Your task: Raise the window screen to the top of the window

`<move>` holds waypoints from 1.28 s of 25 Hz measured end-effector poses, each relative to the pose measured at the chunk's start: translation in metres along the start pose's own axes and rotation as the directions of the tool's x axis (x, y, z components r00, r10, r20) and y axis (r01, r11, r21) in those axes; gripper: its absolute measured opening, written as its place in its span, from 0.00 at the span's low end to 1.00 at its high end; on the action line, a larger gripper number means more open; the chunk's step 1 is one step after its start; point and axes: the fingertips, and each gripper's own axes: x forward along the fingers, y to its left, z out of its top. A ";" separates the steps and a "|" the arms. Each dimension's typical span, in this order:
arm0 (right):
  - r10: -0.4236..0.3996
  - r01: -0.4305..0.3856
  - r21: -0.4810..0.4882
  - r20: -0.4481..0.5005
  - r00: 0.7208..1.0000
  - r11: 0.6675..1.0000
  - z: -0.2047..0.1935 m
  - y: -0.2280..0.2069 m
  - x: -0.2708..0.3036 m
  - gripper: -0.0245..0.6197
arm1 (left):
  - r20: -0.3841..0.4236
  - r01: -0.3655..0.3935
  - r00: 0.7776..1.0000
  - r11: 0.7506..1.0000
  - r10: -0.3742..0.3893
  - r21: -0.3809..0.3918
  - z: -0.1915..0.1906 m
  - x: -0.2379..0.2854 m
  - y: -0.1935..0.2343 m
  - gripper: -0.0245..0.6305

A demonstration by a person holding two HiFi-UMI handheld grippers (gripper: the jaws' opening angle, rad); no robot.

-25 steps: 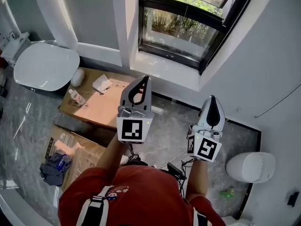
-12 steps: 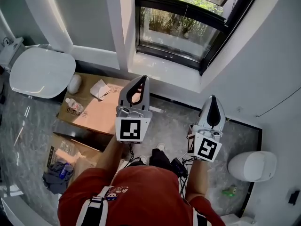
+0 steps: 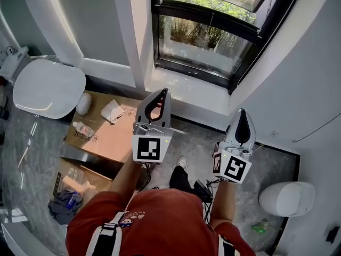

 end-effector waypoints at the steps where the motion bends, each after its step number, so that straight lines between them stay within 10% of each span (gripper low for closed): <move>1: 0.000 0.000 0.002 0.000 1.000 1.000 -0.003 -0.003 0.007 0.05 | -0.001 -0.001 1.000 1.000 0.001 0.002 -0.002 0.008 -0.001 0.05; 32: 0.047 -0.046 0.051 -0.022 0.999 0.998 -0.090 -0.117 0.185 0.05 | -0.025 -0.063 0.998 0.998 0.064 0.030 -0.043 0.215 -0.033 0.05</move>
